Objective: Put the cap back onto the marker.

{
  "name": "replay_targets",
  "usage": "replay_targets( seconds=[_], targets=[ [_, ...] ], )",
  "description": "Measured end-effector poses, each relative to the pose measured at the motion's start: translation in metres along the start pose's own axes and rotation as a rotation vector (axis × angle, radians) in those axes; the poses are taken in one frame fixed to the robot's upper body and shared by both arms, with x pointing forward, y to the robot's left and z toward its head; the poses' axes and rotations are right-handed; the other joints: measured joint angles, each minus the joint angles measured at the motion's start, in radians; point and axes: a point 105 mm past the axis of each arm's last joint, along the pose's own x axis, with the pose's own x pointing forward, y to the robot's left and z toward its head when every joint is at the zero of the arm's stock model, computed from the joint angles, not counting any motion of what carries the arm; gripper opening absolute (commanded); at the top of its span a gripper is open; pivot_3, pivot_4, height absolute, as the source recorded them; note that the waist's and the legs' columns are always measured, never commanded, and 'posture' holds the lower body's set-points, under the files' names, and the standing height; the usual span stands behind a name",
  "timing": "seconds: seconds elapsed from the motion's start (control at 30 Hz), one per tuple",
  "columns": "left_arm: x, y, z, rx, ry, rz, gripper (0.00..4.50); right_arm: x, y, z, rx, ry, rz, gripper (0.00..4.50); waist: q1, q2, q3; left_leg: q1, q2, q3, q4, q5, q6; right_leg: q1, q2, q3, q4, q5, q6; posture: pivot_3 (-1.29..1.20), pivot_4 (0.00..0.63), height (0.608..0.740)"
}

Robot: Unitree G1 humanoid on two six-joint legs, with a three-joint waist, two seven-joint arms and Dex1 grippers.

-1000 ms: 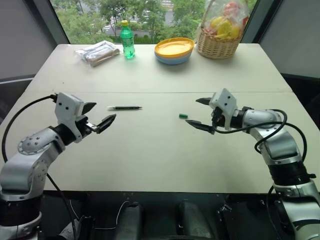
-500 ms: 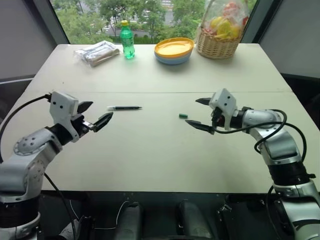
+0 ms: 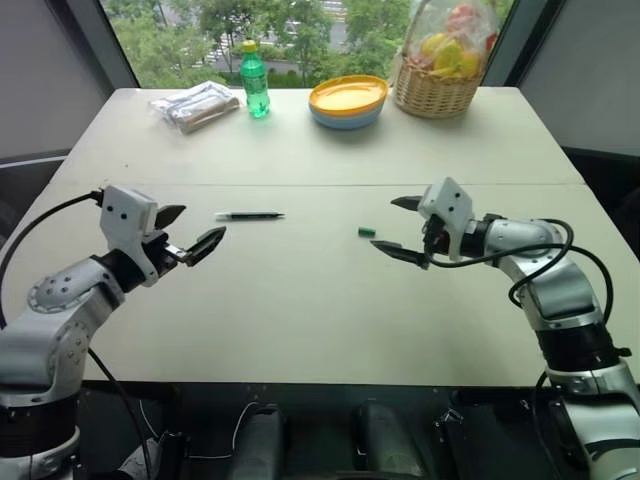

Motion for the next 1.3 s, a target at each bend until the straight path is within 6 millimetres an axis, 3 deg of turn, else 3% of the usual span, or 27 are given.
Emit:
replay_targets(
  seconds=[0.33,0.5,0.77,1.03,1.3],
  targets=[
    [0.018,0.008,0.001,-0.016,-0.003,-0.101,4.47,-0.001,0.015,-0.004,0.024,0.004,-0.013,4.50,0.000,0.000,0.000,0.000,0.000,0.000,0.000,0.000,0.000,0.000,0.000,0.000,0.000,0.000,0.000,0.00,0.150,0.740],
    [0.037,0.026,0.003,-0.075,-0.055,-0.210,4.47,0.001,0.019,-0.003,0.033,-0.006,-0.021,4.50,0.000,0.000,0.000,0.000,0.000,0.000,0.001,0.000,0.000,0.000,0.001,-0.001,0.001,0.000,0.000,0.00,0.150,0.740],
    [0.085,0.054,-0.031,-0.073,0.072,-0.223,4.47,-0.004,0.026,-0.007,0.050,0.007,-0.063,4.50,0.001,-0.004,0.002,-0.002,-0.001,0.000,0.001,0.000,0.000,-0.001,0.000,-0.002,0.000,0.000,0.000,0.00,0.150,0.740],
    [0.115,0.047,-0.052,-0.059,0.208,-0.172,4.47,-0.020,0.039,-0.013,0.091,0.038,-0.152,4.50,-0.002,-0.008,0.005,-0.007,-0.001,0.000,0.002,0.000,0.000,-0.006,0.000,-0.003,0.001,0.000,0.001,0.00,0.150,0.740],
    [0.124,0.040,-0.049,0.060,0.285,-0.199,4.47,-0.035,0.040,-0.015,0.112,0.051,-0.258,4.50,0.001,-0.009,0.005,-0.007,-0.001,-0.001,0.003,0.000,0.000,-0.005,0.000,-0.003,0.002,0.000,0.001,0.00,0.150,0.740]
  ],
)
